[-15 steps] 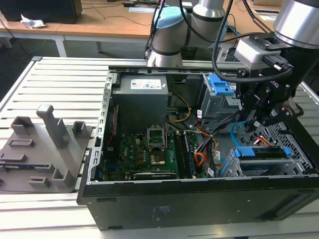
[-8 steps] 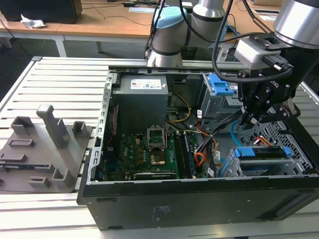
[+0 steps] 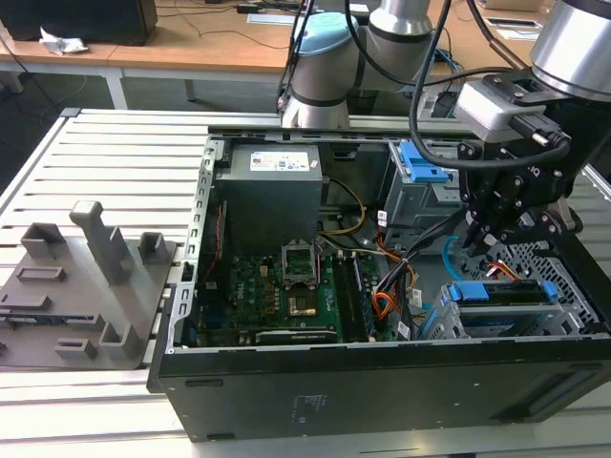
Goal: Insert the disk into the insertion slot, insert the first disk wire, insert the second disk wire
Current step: 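Insert the second disk wire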
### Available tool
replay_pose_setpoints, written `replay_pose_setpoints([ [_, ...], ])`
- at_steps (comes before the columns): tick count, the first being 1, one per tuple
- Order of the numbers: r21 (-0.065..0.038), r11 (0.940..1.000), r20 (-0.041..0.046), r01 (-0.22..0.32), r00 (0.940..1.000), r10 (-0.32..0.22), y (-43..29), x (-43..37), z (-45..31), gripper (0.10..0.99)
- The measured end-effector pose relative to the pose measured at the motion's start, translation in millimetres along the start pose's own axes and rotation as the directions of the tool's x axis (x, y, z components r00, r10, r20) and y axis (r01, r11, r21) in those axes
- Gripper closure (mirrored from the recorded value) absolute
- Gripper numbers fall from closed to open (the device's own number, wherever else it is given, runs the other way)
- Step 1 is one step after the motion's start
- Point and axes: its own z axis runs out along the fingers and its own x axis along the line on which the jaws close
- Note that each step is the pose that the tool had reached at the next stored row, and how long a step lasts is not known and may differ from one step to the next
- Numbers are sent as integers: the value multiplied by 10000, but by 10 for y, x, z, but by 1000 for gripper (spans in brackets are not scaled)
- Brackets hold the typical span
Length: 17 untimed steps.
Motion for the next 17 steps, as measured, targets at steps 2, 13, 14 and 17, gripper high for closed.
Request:
replay_pose_setpoints([
  [2,0,10000,1,0,10000,0,34,113,4,925],
  [13,-21,10000,12,0,10000,0,-13,315,85,925],
  [14,-25,10000,12,0,10000,0,-24,320,104,925],
  [17,-25,10000,14,-9,10000,9,-37,324,124,925],
])
